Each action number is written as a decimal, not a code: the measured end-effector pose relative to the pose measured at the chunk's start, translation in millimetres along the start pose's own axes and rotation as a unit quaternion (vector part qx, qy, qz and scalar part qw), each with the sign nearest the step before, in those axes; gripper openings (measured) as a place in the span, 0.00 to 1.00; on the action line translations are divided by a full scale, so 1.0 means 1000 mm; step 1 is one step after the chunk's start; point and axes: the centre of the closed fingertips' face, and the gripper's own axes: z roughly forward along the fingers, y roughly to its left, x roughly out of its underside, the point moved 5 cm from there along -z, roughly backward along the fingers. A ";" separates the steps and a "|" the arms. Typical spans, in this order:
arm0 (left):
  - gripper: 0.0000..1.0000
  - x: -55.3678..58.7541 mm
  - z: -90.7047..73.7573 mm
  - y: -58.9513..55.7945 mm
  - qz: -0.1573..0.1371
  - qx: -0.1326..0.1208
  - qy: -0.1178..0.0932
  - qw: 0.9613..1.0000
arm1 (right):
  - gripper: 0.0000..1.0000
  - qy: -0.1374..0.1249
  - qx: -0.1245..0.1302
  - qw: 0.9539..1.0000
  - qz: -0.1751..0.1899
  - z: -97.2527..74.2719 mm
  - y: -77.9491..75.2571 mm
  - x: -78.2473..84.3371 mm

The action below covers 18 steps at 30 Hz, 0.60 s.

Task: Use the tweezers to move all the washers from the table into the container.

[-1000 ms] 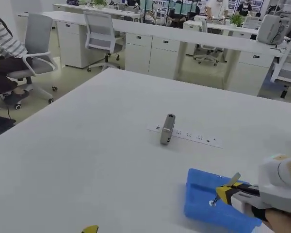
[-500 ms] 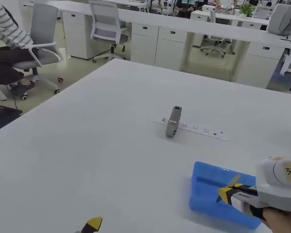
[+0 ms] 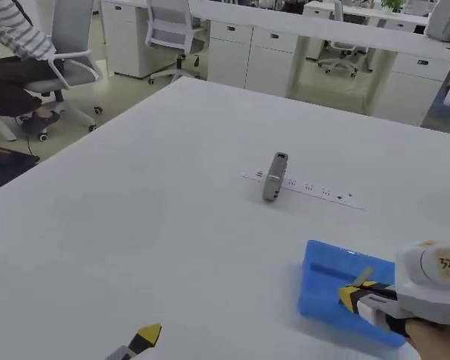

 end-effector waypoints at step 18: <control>0.89 -0.001 -0.001 -0.001 0.003 0.001 -0.004 1.000 | 0.03 0.006 0.009 1.000 0.002 0.000 0.002 0.003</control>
